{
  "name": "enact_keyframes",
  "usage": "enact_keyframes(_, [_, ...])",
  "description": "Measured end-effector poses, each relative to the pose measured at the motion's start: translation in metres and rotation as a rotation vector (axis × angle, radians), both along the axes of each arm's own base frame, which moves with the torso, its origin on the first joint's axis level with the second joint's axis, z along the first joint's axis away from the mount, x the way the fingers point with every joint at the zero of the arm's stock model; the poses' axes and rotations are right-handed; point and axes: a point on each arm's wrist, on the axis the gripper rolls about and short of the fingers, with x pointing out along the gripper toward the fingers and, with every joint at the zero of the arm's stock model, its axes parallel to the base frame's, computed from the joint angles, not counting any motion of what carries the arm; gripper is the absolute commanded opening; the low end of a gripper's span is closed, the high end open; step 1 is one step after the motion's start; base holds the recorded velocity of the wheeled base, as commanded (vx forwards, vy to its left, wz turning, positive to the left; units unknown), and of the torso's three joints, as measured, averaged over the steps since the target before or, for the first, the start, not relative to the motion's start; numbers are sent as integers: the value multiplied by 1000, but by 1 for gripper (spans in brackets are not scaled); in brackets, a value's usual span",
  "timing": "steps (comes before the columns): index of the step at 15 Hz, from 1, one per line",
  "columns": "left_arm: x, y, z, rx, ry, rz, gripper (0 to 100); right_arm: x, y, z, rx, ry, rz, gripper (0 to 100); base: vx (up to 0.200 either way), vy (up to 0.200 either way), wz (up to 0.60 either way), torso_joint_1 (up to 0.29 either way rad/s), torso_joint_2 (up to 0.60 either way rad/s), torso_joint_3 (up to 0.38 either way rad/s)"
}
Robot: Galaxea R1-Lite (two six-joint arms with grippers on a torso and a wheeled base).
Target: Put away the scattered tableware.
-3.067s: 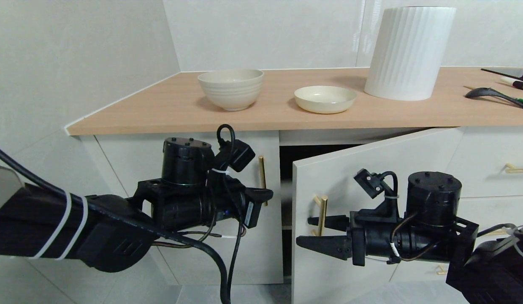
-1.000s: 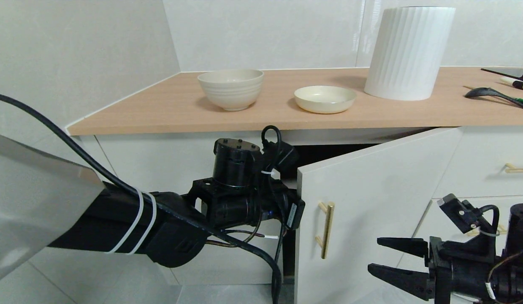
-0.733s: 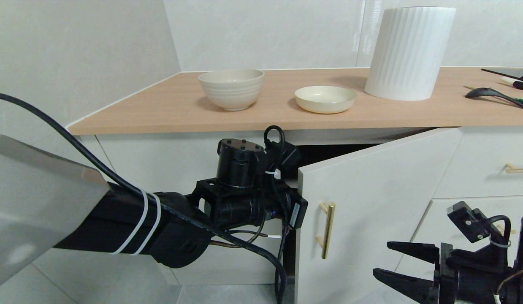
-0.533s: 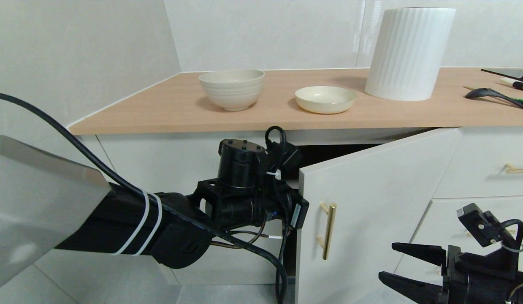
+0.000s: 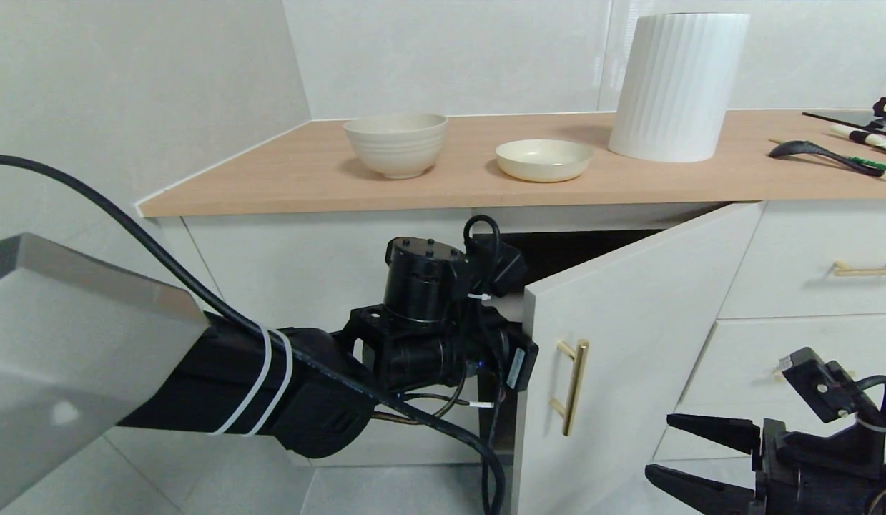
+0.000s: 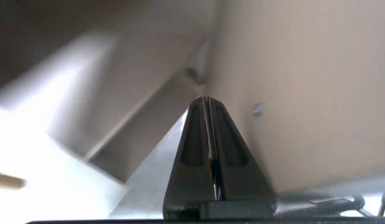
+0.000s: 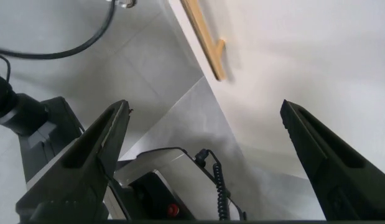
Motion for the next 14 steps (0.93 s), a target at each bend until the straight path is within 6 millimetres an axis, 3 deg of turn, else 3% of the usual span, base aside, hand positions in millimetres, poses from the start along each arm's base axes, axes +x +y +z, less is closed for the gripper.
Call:
enact_keyframes(3, [7, -14, 2, -20, -45, 33, 0, 0, 0, -1, -1, 3, 2, 100, 0, 0, 0, 0, 0, 0])
enact_keyframes(6, [2, -27, -4, -12, -58, 54, 0, -2, 0, 2, 5, -12, 4, 100, 0, 0, 0, 0, 0, 0])
enact_keyframes(9, [-4, -27, -9, -15, -18, 52, 0, -4, -1, 5, 13, -30, 4, 100, 0, 0, 0, 0, 0, 0])
enact_keyframes(14, [-5, -27, -12, -11, 1, 58, 0, -5, -1, 6, 16, -34, 4, 100, -160, 0, 0, 8, 3, 2])
